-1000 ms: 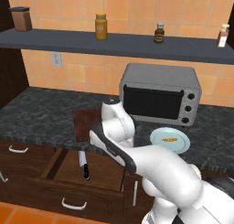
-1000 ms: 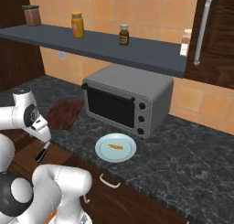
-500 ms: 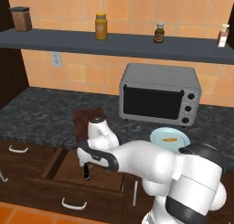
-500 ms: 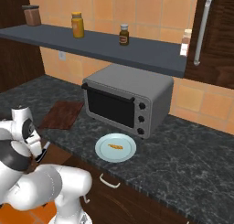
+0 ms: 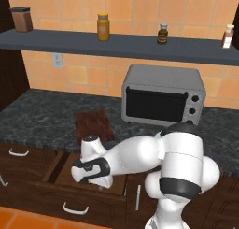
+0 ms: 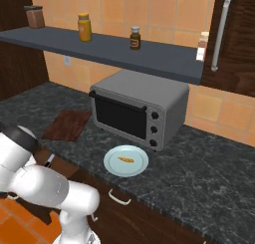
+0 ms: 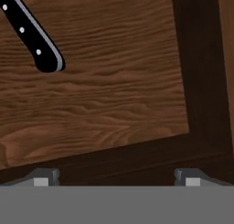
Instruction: Pick up the knife from the drawer and place it on the cutting board. Then place the meat from the plate to the cutting board.
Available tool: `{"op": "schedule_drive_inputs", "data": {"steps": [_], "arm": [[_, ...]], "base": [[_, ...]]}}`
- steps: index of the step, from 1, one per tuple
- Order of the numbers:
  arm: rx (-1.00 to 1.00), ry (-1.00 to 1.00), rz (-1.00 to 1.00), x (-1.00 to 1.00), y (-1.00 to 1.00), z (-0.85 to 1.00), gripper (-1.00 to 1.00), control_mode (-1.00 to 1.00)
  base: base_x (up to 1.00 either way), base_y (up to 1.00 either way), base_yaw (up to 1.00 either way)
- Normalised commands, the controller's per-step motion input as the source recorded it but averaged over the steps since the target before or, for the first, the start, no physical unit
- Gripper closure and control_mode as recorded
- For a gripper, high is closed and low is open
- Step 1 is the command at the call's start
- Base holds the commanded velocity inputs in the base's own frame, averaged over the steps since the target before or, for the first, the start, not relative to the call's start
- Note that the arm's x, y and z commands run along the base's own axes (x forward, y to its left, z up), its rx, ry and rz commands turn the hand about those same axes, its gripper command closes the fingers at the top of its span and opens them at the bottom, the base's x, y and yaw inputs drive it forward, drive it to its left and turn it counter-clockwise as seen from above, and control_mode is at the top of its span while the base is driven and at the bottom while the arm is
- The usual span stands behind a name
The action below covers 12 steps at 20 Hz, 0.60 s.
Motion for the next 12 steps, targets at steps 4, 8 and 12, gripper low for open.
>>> {"op": "schedule_drive_inputs", "data": {"steps": [4,8,12], "arm": [[0.04,0.05,0.0,-0.59,0.38,-0.33,-1.0,-1.0],[0.03,0.12,0.0,-0.92,0.48,-0.24,-1.0,-1.0],[0.03,0.12,0.0,-1.0,0.62,-0.19,-1.0,-1.0]], "base": [[0.0,0.0,0.0],[0.0,0.0,0.0],[0.0,0.0,0.0]]}}
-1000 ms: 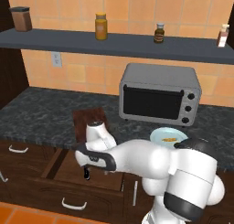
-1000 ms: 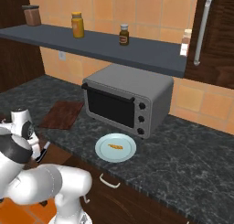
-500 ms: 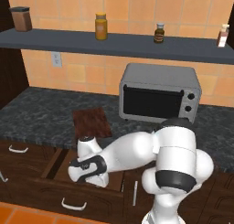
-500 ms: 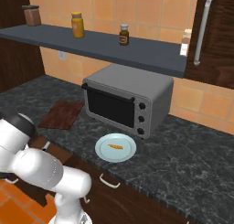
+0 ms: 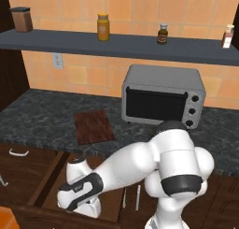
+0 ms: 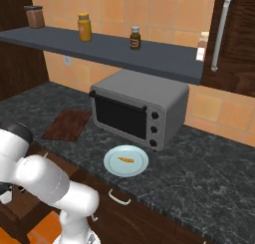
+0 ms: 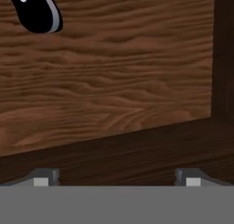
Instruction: Pick up the knife from the drawer and place it on the cutting board. Then place the meat from the plate to the cutting board.
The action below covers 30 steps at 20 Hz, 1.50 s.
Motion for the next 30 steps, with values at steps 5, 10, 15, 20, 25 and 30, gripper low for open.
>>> {"op": "schedule_drive_inputs", "data": {"steps": [5,10,15,20,25,30], "arm": [[0.0,0.12,0.01,-0.84,0.65,0.08,-1.0,-1.0],[0.0,-0.04,0.08,0.44,-0.14,0.44,-1.0,-1.0],[0.0,-0.14,0.23,0.44,-0.6,-0.15,-1.0,-1.0],[0.03,-0.04,0.05,0.59,-0.13,-0.16,-1.0,-1.0],[0.05,-0.05,0.04,0.5,0.09,-0.32,-1.0,-1.0],[-0.05,0.06,0.0,0.41,0.51,-0.26,-1.0,-1.0]], "base": [[0.0,0.0,0.0],[0.0,0.0,0.0],[0.0,0.0,0.0],[0.0,0.0,0.0],[0.0,0.0,0.0],[0.0,0.0,0.0]]}}
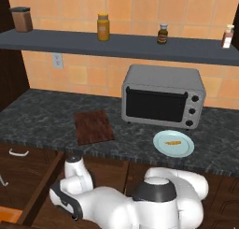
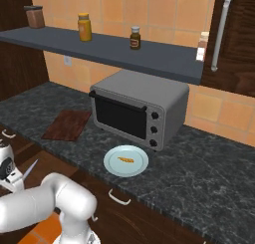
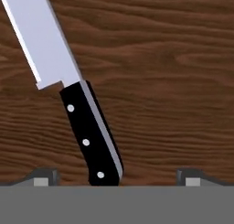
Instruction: Pick up the knife from the drawer and place it on the cutting board. Then place the meat from the plate to the cutting board.
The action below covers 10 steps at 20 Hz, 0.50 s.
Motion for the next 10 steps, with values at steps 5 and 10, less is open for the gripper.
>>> {"op": "schedule_drive_inputs", "data": {"steps": [5,10], "arm": [[-0.07,0.04,0.04,0.43,0.39,-0.43,-1.0,-1.0],[-0.02,0.0,0.13,0.08,0.01,-0.44,-1.0,-1.0]], "base": [[0.0,0.0,0.0],[0.0,0.0,0.0]]}}
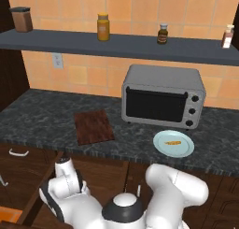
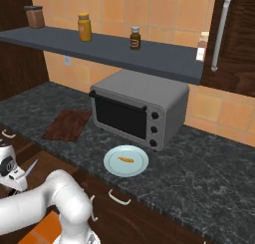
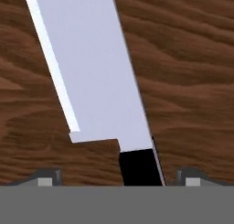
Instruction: Pick up the knife from the drawer and place it on the cutting board. Then place the meat from the plate to the cutting board.
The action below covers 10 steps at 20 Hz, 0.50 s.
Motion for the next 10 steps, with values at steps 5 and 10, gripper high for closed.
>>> {"op": "schedule_drive_inputs", "data": {"steps": [5,10], "arm": [[0.0,0.0,0.09,-0.17,0.0,-0.49,1.0,-1.0],[0.0,0.0,0.03,-0.09,0.03,-0.21,1.0,-1.0]], "base": [[0.0,0.0,0.0],[0.0,0.0,0.0]]}}
